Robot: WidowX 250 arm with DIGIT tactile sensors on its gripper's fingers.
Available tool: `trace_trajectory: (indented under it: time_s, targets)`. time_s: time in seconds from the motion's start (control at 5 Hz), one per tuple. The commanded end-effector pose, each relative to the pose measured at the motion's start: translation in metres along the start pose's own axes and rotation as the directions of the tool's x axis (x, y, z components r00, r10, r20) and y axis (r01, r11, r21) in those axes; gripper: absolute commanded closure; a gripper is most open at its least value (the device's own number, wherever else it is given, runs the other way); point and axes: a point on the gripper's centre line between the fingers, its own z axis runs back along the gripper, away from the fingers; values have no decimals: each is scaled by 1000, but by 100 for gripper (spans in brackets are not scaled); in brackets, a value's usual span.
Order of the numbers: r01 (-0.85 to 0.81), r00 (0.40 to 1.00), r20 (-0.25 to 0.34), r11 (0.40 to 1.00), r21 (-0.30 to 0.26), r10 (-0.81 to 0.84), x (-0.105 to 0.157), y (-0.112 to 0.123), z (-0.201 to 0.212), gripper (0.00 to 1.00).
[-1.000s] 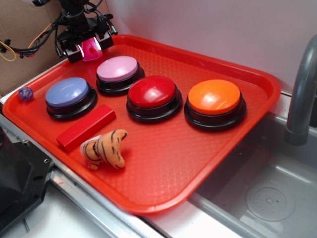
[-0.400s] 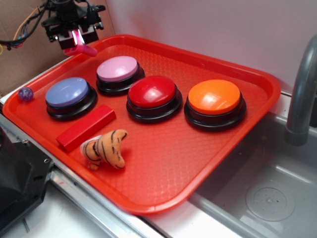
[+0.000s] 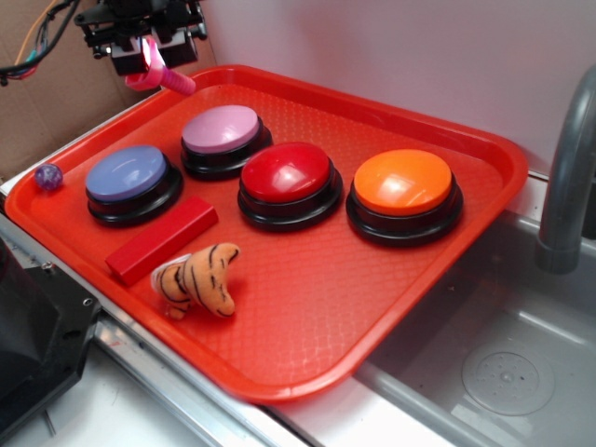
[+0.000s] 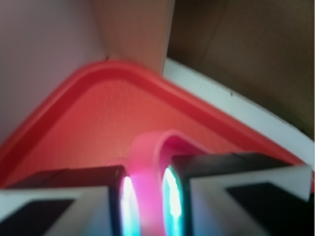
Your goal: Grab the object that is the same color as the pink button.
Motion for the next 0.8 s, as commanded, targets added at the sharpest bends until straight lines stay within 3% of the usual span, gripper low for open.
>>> trace_trajectory:
  time_s: [0.0,0.2,0.4,0.6]
  targets:
    - [237,954,-143,957,-169,-262,-35,-8,46,100]
    - [360,896,-187,906,-221,-402,-61,-17,63,100]
    - [414,873,-162,875,-251,-459,-83,-14,76,100]
    - [433,841,-214,855,-285,-497,-89,-6,81,100]
